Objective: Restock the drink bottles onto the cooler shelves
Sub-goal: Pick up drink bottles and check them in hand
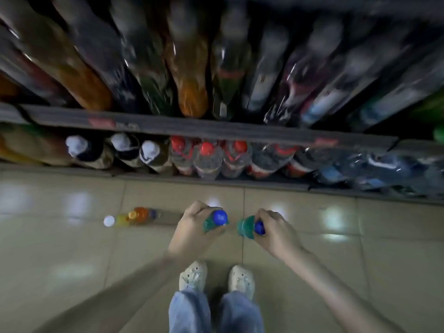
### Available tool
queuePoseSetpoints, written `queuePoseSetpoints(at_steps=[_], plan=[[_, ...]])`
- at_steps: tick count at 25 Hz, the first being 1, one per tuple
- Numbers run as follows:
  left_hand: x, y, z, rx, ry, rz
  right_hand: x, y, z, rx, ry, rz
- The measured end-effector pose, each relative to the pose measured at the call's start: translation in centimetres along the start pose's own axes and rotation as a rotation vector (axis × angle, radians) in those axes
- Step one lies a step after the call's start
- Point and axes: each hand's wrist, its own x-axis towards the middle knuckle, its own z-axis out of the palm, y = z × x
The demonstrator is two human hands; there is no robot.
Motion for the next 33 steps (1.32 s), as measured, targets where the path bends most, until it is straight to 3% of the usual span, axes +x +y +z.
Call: queuePoseSetpoints(at_steps=[4, 8, 14, 17, 19, 21, 26, 29, 33], plan=[[2.1, -11.1, 9.2, 0.037, -0.067, -0.123, 5.9, 5.0, 13.3, 0.005, -0.048, 0.145], [3.7, -19.1, 16.1, 0.132, -0.177, -0.068, 10.4, 7.8, 22.0, 0.031, -0.028, 0.162], [4.1, -24.1, 20.8, 0.190, -0.110, 0.045, 13.0, 7.7, 26.7, -0.003, 0.132, 0.005], [4.5, -23.3, 20.6, 0.336, -0.212, -0.099, 11.9, 8.5, 27.1, -0.024, 0.127, 0.081], [4.5, -22.1, 19.9, 0.375, -0.239, -0.233, 10.5, 8.6, 26.6, 0.014, 0.011, 0.163], [3.8, -20.3, 19.0, 0.307, -0.259, -0.254, 9.5, 8.4, 25.4, 0.066, -0.057, 0.175], [2.5, -13.0, 13.6, 0.254, -0.280, -0.181, 7.3, 3.5, 16.9, 0.039, -0.035, 0.116], [3.0, -5.0, 5.3, 0.135, -0.165, -0.141, 4.9, -2.3, 7.0, 0.153, 0.015, -0.002], [2.7, 8.0, -9.1, 0.011, 0.017, 0.050, -0.6, -9.9, -10.2, 0.261, 0.179, -0.178]])
